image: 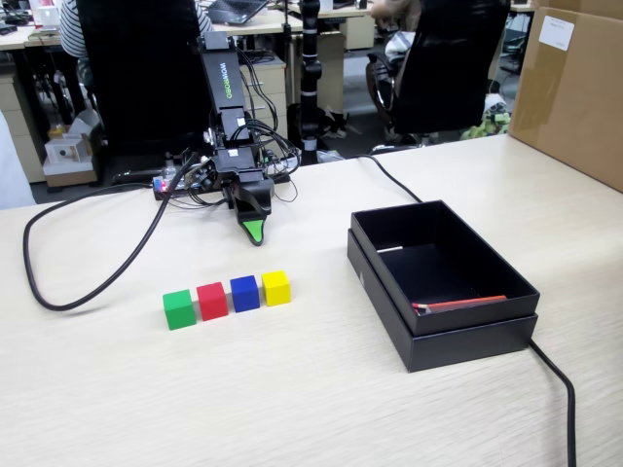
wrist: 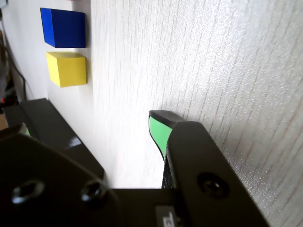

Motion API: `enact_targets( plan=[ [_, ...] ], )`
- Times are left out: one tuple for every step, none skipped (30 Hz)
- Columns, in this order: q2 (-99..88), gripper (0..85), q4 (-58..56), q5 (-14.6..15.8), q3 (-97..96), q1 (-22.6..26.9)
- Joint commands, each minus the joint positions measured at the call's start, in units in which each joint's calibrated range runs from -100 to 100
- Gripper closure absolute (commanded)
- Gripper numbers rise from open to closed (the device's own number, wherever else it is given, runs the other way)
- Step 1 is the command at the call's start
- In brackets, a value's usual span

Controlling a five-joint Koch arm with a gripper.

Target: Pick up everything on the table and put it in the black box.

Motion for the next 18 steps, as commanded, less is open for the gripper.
enact_targets(
  plan=[
    [-0.1, 36.7, -2.4, 0.4, -0.8, 0.2],
    [-0.1, 36.7, -2.4, 0.4, -0.8, 0.2],
    [-0.1, 36.7, -2.4, 0.4, -0.8, 0.2],
    [-0.1, 36.7, -2.4, 0.4, -0.8, 0.2],
    [-0.1, 36.7, -2.3, 0.4, -0.8, 0.3],
    [-0.1, 36.7, -2.3, 0.4, -0.8, 0.3],
    [-0.1, 36.7, -2.4, 0.4, -0.8, 0.3],
    [-0.1, 36.7, -2.4, 0.4, -0.9, 0.3],
    [-0.1, 36.7, -2.3, 0.4, -0.8, 0.3],
    [-0.1, 36.7, -2.4, 0.4, -0.8, 0.2],
    [-0.1, 36.7, -2.4, 0.4, -0.9, 0.2],
    [-0.1, 36.7, -2.4, 0.4, -0.8, 0.3],
    [-0.1, 36.7, -2.4, 0.4, -0.8, 0.3],
    [-0.1, 36.7, -2.4, 0.4, -0.8, 0.2],
    [-0.1, 36.7, -2.4, 0.4, -0.8, 0.2],
    [-0.1, 36.7, -2.4, 0.4, -0.8, 0.2],
    [0.0, 36.7, -2.4, 0.4, -0.7, 0.1],
    [0.0, 36.7, -2.3, 0.4, -0.7, 0.0]
  ],
)
